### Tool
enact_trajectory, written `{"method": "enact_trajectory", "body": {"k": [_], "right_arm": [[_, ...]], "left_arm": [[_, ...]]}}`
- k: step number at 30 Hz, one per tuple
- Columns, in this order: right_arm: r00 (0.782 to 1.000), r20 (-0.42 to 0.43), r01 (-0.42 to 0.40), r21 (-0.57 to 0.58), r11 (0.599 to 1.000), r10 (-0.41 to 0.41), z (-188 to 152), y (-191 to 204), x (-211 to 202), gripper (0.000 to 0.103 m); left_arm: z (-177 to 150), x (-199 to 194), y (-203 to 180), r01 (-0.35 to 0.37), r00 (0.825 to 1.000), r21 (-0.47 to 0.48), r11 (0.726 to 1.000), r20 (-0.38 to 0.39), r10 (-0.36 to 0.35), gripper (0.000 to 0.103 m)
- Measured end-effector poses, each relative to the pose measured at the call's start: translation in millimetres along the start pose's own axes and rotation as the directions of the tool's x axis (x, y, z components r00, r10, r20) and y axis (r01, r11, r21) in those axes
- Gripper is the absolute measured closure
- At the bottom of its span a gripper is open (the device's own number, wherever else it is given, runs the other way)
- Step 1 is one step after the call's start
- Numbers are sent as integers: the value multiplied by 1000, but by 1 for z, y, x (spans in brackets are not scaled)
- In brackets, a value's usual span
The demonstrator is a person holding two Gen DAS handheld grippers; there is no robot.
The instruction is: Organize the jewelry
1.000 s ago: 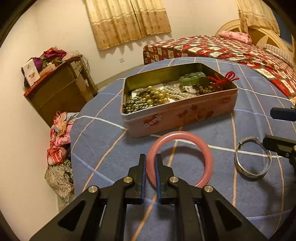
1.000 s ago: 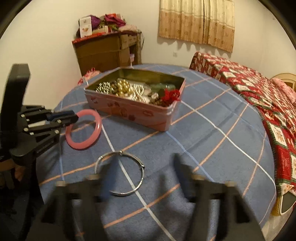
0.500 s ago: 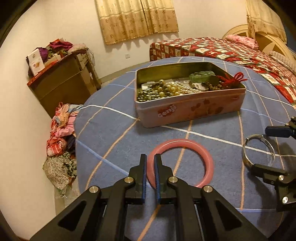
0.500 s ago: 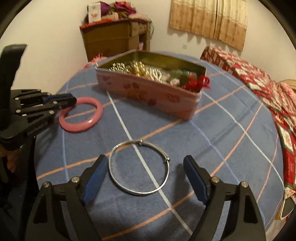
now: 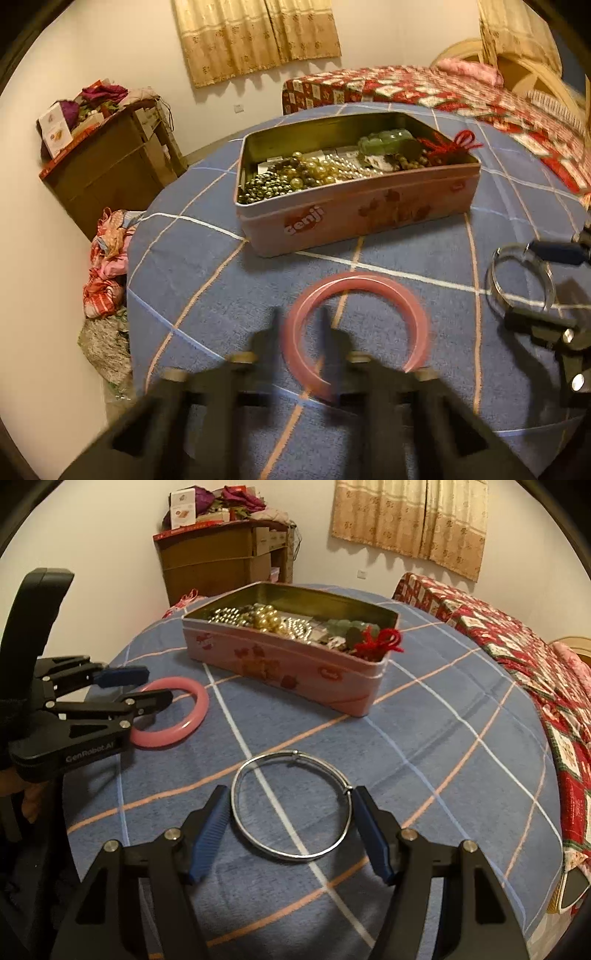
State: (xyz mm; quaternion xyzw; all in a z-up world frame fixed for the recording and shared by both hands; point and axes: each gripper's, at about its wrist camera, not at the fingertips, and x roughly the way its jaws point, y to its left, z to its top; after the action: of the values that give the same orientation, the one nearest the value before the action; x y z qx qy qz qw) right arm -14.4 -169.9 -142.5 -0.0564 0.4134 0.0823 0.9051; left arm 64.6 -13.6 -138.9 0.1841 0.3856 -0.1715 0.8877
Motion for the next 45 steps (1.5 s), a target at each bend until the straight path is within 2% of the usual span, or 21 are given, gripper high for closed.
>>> {"method": "enact_trajectory", "body": {"k": [3,8,15,21,28,45], "right_arm": [[1000,24,9,8,1000,-9,2,-2,-4,34],[997,72,34,12,999,-35,7,-5,-14,34],[989,133,63,25,998,-66,16,-12,-29,34],[984,153,84,25,996,-86,28,-20,-33,34],[978,176,113,21,993,-115,46,-29,-34,34],[966,203,164,-6,986,-159,91,-38,-19,34]], "left_arm": [[0,-3,-5,-11,1000,22,1000,2,11,93],[4,-19,0,-15,999,3,1000,46,15,94],[24,-60,4,-35,987,-2,999,156,35,94],[48,-76,9,-62,975,-3,998,214,61,94],[70,-69,18,-88,967,-20,996,237,91,94],[109,-42,29,-104,966,-34,994,236,109,94]]}}
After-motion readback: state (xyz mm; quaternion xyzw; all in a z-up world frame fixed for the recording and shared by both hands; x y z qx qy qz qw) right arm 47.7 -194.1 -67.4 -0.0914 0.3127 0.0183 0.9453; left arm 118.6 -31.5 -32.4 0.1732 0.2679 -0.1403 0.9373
